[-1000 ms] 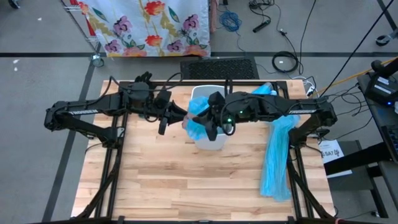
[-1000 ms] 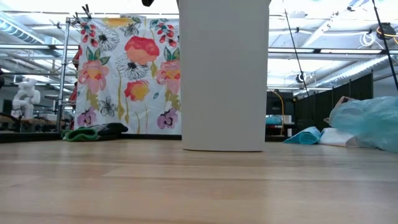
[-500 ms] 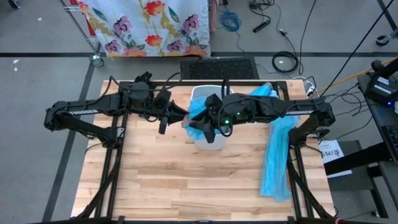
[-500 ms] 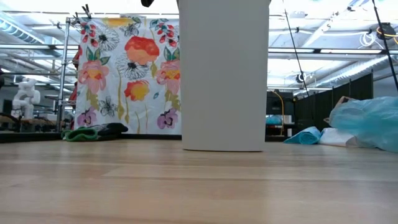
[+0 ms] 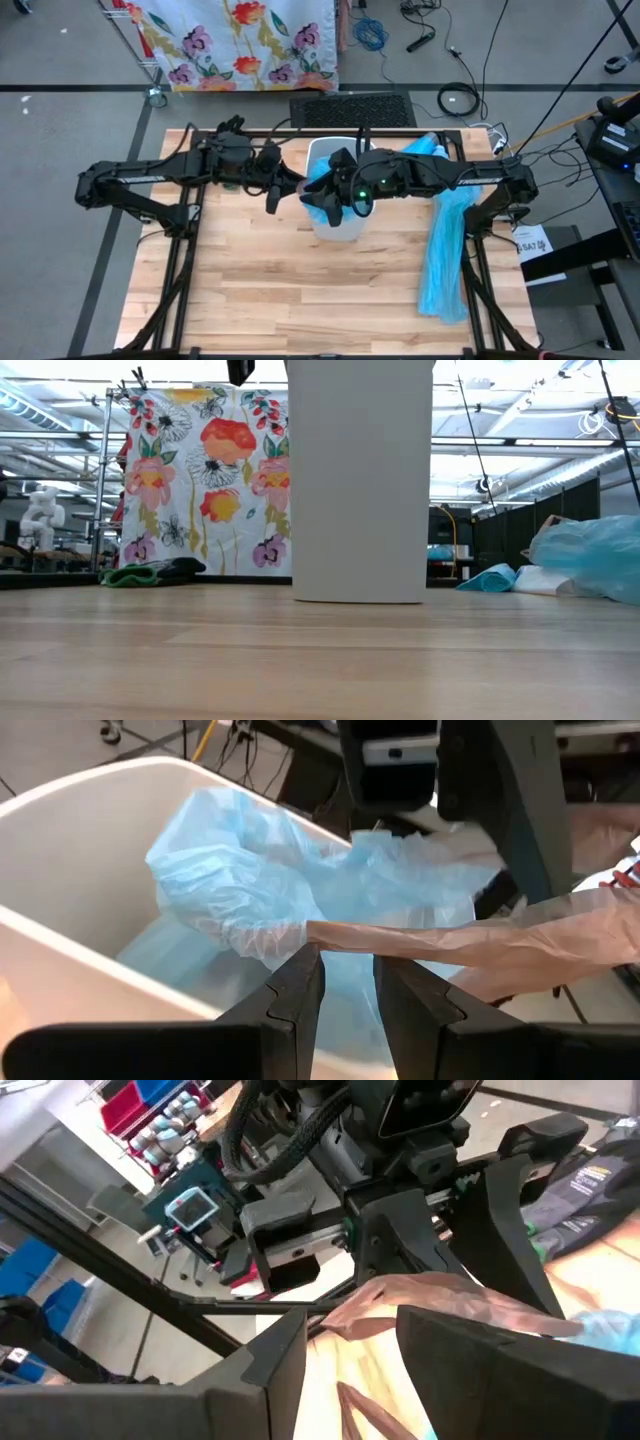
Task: Place trash/remove bag and relplace
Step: Close the trash bag
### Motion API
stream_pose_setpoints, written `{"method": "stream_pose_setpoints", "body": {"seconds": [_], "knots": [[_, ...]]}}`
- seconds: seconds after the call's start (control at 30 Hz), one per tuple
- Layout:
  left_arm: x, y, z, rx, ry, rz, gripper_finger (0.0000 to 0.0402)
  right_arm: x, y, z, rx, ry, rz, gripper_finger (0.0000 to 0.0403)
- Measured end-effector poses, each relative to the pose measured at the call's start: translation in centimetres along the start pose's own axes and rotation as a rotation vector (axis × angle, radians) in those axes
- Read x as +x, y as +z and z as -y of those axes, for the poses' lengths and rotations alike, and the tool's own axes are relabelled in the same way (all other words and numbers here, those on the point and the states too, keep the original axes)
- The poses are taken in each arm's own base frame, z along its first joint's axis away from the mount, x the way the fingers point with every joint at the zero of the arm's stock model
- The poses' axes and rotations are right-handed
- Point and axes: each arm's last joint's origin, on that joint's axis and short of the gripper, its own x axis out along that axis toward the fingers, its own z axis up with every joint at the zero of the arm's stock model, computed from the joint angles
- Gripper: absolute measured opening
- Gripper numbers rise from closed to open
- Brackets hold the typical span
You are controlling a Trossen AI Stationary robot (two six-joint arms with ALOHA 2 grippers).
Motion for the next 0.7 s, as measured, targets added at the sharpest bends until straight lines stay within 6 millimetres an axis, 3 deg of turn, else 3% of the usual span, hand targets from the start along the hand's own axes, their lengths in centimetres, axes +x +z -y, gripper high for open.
{"method": "stream_pose_setpoints", "body": {"seconds": [0.3, 0.7], "knots": [[0.58, -0.07, -0.11, -0.026, -0.007, -0.004, 0.0097, -0.07, -0.56, 0.86, -0.033, -0.121, -0.034, 0.0151], [0.58, 0.34, 0.08, -0.019, -0.029, 0.037, 0.0097, 0.24, 0.36, 0.17, -0.069, -0.011, 0.039, 0.0151]]}}
